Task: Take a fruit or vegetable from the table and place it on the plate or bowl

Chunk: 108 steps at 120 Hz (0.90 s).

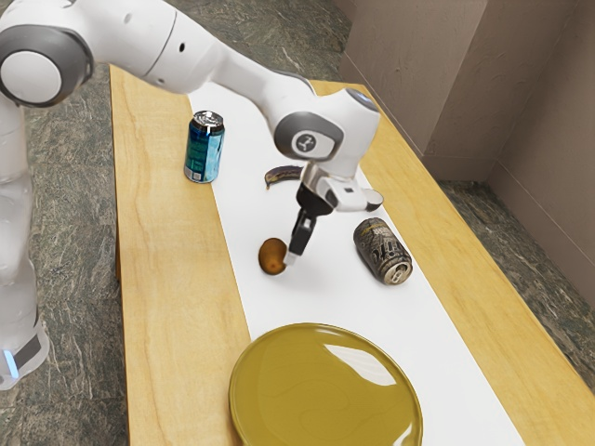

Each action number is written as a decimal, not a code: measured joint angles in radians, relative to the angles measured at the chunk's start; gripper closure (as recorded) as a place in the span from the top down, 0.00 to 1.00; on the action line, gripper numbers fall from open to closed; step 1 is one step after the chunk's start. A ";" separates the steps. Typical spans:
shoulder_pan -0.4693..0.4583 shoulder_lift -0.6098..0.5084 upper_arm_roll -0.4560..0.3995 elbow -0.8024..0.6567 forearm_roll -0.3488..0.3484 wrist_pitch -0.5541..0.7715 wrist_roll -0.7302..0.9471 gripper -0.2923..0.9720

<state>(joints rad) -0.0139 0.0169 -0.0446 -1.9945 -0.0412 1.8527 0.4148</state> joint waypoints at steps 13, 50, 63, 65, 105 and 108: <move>0.004 -0.033 -0.002 -0.006 -0.001 -0.019 0.004 0.77; -0.005 -0.126 -0.030 -0.080 -0.033 -0.077 0.012 0.77; -0.002 -0.139 -0.027 -0.089 -0.037 -0.089 0.014 0.77; -0.001 -0.139 -0.027 -0.090 -0.037 -0.089 0.015 0.77; 0.006 -0.085 -0.031 -0.103 -0.042 -0.050 0.019 0.86; 0.006 -0.077 -0.031 -0.103 -0.042 -0.045 0.020 0.81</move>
<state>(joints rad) -0.0084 -0.0605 -0.0760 -2.0973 -0.0831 1.8078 0.4344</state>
